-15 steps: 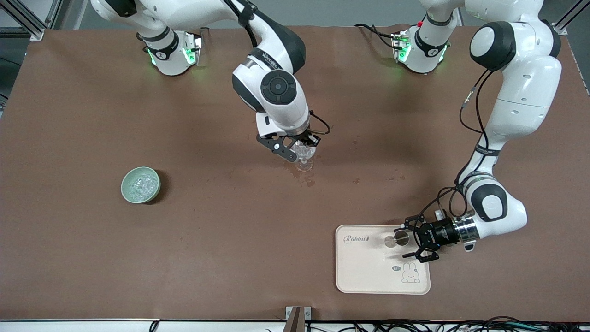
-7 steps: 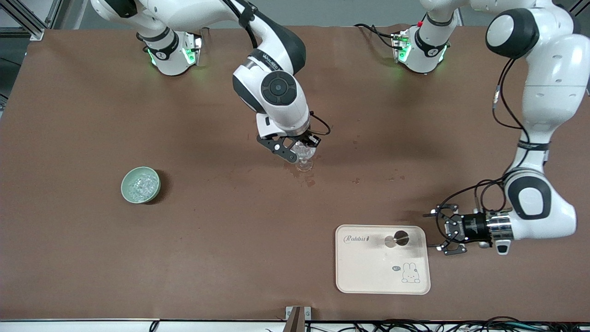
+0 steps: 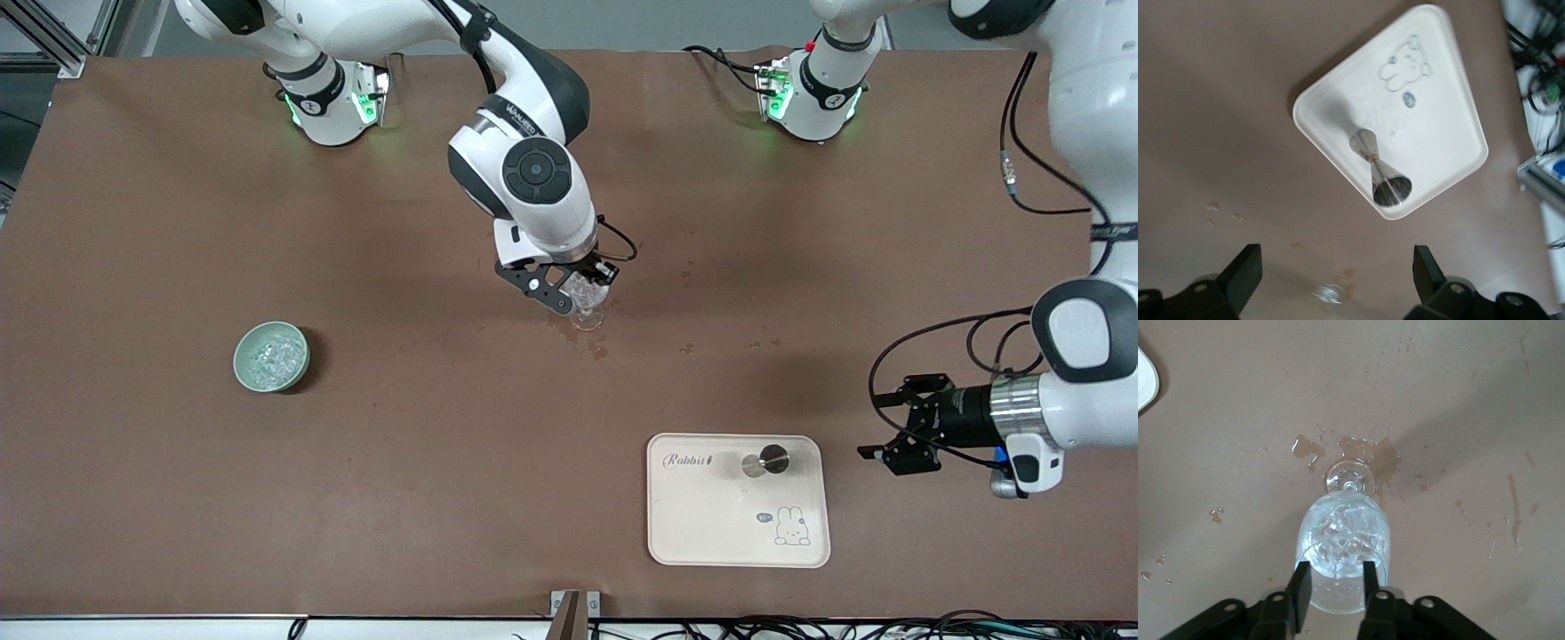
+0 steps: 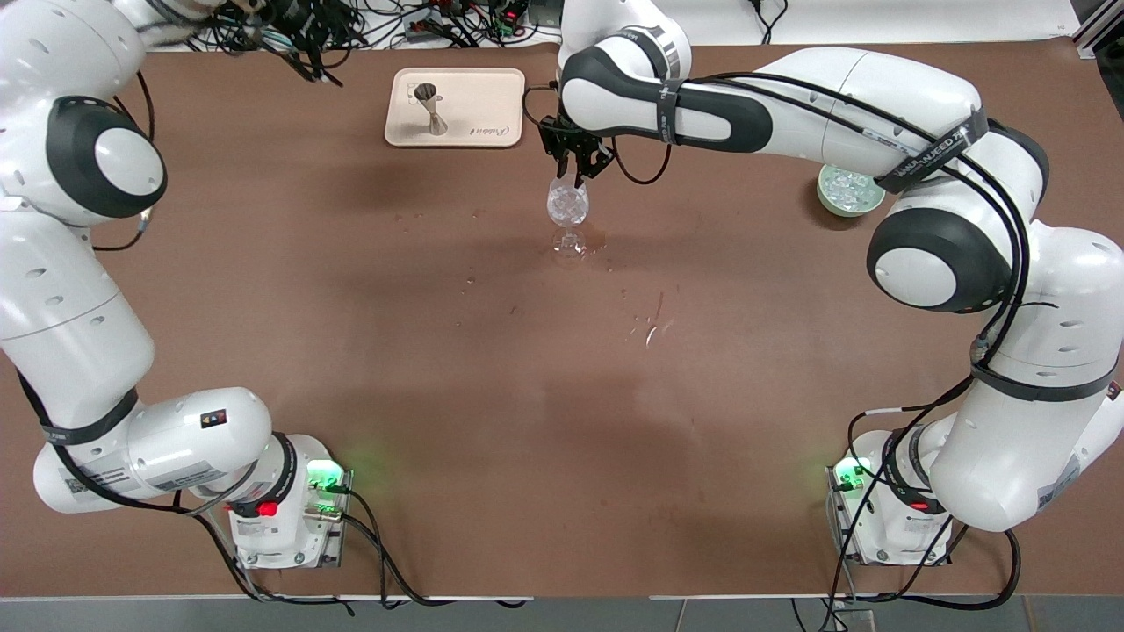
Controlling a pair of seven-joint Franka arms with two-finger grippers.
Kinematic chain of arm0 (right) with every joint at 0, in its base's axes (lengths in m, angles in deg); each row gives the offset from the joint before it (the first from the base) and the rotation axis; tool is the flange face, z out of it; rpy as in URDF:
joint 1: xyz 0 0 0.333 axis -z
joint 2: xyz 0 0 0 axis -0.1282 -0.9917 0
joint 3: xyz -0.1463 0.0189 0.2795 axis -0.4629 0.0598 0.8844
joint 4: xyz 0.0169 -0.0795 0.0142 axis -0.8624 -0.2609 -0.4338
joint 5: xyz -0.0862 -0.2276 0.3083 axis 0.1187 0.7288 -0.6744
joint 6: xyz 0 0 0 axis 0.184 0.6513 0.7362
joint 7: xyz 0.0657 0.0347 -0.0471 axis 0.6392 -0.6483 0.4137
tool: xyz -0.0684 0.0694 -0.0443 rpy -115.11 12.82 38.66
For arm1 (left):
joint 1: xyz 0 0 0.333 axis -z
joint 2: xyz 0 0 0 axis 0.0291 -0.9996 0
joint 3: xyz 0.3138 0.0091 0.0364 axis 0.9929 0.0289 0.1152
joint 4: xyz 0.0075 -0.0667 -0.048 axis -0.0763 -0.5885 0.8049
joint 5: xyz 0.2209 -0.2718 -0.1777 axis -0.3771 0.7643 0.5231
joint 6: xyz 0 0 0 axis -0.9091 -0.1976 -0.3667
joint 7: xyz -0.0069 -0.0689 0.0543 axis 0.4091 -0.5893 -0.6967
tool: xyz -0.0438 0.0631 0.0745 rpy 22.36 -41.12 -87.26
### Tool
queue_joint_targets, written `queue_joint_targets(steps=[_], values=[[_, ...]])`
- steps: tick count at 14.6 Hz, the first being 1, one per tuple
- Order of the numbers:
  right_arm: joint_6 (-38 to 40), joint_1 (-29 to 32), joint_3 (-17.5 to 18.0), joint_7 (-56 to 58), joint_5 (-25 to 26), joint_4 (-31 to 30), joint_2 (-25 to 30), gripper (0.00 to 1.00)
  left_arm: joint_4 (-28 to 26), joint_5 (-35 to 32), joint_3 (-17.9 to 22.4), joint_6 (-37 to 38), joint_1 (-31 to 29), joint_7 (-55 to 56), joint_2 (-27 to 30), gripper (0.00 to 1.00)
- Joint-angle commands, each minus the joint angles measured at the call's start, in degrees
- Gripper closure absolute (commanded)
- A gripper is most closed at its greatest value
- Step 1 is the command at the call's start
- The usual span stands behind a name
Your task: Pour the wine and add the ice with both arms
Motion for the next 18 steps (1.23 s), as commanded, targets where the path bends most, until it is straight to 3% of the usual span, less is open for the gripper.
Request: queue_joint_targets(steps=[1, 2, 3, 8, 11, 13, 16, 18], values=[[1.1, 1.0, 0.4, -0.4, -0.6, 1.0, 0.7, 0.21, -2.4, -13.4, -1.5, 2.2, 2.4, -6.5, 7.1, 0.0], [2.0, 1.7, 0.5, -0.4, -0.3, 1.0, 1.3, 0.03, -2.3, -16.3, -3.1, 4.2, 2.4, -8.2, 8.5, 0.0], [3.7, 2.4, 0.3, -0.2, 0.1, 1.0, 2.8, 0.0, -2.3, -18.6, -4.6, 5.6, 2.3, -10.4, 10.4, 0.0], [10.8, 6.4, 0.0, 1.4, 9.9, 0.4, 13.4, 0.0, -2.7, -22.5, -5.2, 12.6, 2.0, -26.8, 19.3, 0.0], [18.0, 12.5, 0.0, 11.9, 13.4, -1.0, 19.2, 0.0, -2.9, -22.4, -4.4, 17.5, 1.8, -34.5, 24.2, 0.0], [19.1, 16.6, 0.0, 15.7, 13.7, -1.7, 22.2, 0.0, -6.2, -21.2, 0.6, 17.7, 4.9, -38.3, 29.0, 0.0], [20.8, 23.8, -0.2, 24.6, 13.9, -1.9, 24.9, 0.0, -12.3, -17.7, 13.6, 17.7, 16.5, -39.5, 36.1, 0.0], [21.9, 27.5, -0.8, 31.9, 13.9, -2.8, 27.3, 0.0, -15.4, -17.1, 18.8, 17.7, 21.0, -43.0, 39.2, 0.0]])
